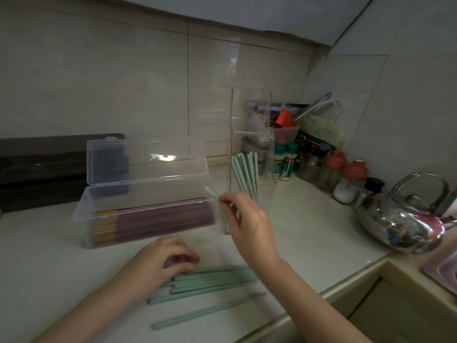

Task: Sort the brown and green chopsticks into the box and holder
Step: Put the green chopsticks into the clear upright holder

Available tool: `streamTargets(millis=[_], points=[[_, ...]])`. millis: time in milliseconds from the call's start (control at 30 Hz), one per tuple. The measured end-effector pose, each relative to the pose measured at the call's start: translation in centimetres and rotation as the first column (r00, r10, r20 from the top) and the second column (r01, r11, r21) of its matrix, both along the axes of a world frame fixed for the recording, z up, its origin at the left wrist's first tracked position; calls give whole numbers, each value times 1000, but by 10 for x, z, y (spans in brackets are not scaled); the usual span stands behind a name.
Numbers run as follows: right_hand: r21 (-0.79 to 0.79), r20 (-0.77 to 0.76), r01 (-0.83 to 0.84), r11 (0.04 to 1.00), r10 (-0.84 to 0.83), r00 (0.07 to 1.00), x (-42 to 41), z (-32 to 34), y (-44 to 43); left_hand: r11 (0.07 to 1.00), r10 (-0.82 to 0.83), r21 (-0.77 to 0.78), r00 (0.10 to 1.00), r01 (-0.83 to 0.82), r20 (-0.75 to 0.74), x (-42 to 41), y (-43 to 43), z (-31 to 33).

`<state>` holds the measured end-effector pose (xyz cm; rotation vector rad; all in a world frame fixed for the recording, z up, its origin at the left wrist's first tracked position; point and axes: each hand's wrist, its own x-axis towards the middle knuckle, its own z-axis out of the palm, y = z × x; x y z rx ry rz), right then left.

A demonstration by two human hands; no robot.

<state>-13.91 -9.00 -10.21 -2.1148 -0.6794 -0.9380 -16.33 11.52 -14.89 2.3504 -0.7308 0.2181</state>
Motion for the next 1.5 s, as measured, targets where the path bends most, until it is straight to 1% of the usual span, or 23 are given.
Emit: streamTargets(millis=[100, 200, 267, 333, 400, 433, 533, 600, 667, 733, 767, 867, 967, 1033, 1100, 1200, 1233, 1267, 1333, 1433, 1500], points=[[203, -16, -35, 978, 39, 999, -3, 42, -8, 1000, 11, 27, 999, -12, 43, 0, -2, -4], [343, -33, -33, 939, 47, 998, 1, 93, -18, 998, 41, 37, 995, -44, 87, -2, -2, -6], [407, -50, 13, 913, 8, 999, 14, 121, -26, 996, 53, 60, 992, -60, 116, -5, -2, -6], [403, -108, 79, 912, -38, 993, 30, 143, -32, 990, 59, 116, 985, -78, 165, -7, -3, -5], [351, -206, 132, 927, -62, 977, 44, 154, -35, 982, 57, 164, 978, -91, 200, -9, -4, -4], [296, -268, 163, 941, -82, 960, 49, 154, -34, 980, 57, 173, 976, -95, 209, -9, -3, -4], [20, -423, 230, 973, -200, 884, 65, 139, -29, 979, 77, 170, 973, -116, 220, -11, -2, -3], [-137, -479, 263, 955, -296, 826, 75, 124, -24, 981, 101, 138, 967, -136, 235, -12, -2, -1], [-252, -470, 307, 918, -394, 790, 80, 112, -22, 980, 126, 123, 963, -159, 239, -13, -2, 0], [-329, -463, 327, 886, -453, 761, 79, 105, -20, 974, 125, 153, 957, -169, 261, -13, -2, 0], [-365, -473, 326, 872, -475, 742, 77, 103, -19, 972, 119, 166, 956, -168, 268, -12, -1, -1], [-486, -473, 315, 816, -548, 690, 69, 104, -17, 981, 94, 145, 973, -126, 211, -11, 0, -2], [-561, -467, 284, 778, -580, 667, 64, 107, -16, 984, 64, 149, 972, -100, 227, -8, -1, -3], [-562, -464, 284, 777, -580, 669, 63, 107, -17, 984, 60, 150, 975, -93, 216, -8, -1, -3], [-541, -431, 300, 786, -565, 703, 62, 107, -16, 986, 61, 141, 977, -91, 204, -9, -1, -5], [-420, -260, 360, 833, -490, 832, 53, 104, -16, 992, 75, 87, 984, -90, 159, -11, 0, -4], [-377, -214, 349, 858, -447, 869, 45, 101, -15, 995, 84, 47, 987, -91, 138, -10, 1, -4], [-343, -202, 309, 887, -391, 898, 36, 94, -13, 995, 99, 12, 989, -101, 107, -11, 2, -2], [-328, -266, 166, 930, -260, 928, 12, 73, -9, 989, 133, -77, 990, -128, 57, -12, 2, 4], [-384, -404, -83, 920, -86, 911, -16, 29, -8, 947, 220, -243, 975, -211, 11, -13, 2, 9], [-358, -470, -171, 918, -19, 882, -23, 4, -13, 891, 273, -374, 962, -256, -8, -14, 1, 14]])
